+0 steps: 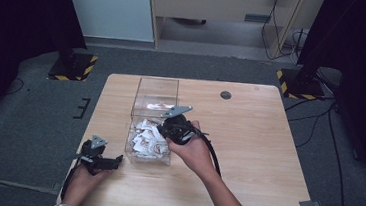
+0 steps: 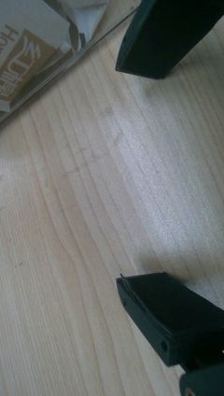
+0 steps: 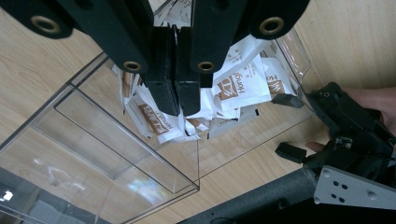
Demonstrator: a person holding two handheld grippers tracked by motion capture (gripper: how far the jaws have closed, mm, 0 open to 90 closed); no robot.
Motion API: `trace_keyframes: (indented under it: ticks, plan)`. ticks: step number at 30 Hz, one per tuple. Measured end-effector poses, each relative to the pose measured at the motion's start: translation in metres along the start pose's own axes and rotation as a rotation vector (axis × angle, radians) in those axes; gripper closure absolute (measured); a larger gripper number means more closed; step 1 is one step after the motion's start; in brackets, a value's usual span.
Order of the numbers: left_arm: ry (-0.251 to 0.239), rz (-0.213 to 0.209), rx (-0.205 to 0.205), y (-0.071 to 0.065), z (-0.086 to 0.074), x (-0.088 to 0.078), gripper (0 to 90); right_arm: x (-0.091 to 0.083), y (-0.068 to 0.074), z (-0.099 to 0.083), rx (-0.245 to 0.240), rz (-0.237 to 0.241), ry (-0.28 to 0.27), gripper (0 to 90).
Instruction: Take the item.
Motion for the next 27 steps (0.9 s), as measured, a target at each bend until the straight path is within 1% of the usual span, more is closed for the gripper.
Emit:
trace_keyframes:
  ticks: [15,18,27]
  plan:
    - [0.000,0.000,0.000,0.000,0.000,0.000,0.0,-0.009,-0.005,0.005,0.000,-0.004,-0.013,88.5]
    - [0.000,0.000,0.000,0.000,0.000,0.000,0.0,-0.011,-0.005,0.006,0.007,-0.001,-0.019,88.5]
    - [0.000,0.000,0.000,0.000,0.000,0.000,0.0,-0.020,-0.010,0.010,-0.001,-0.009,-0.026,88.5]
Point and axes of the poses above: each handheld gripper's, and its own axes: x roughly forward along the jaws, z roughly out of its top, y roughly to its left, the point moved 10 cm from there along x, roughly forward along the jaws, and after that the axes turned 11 degrees about -y, right-handed, at the moved point
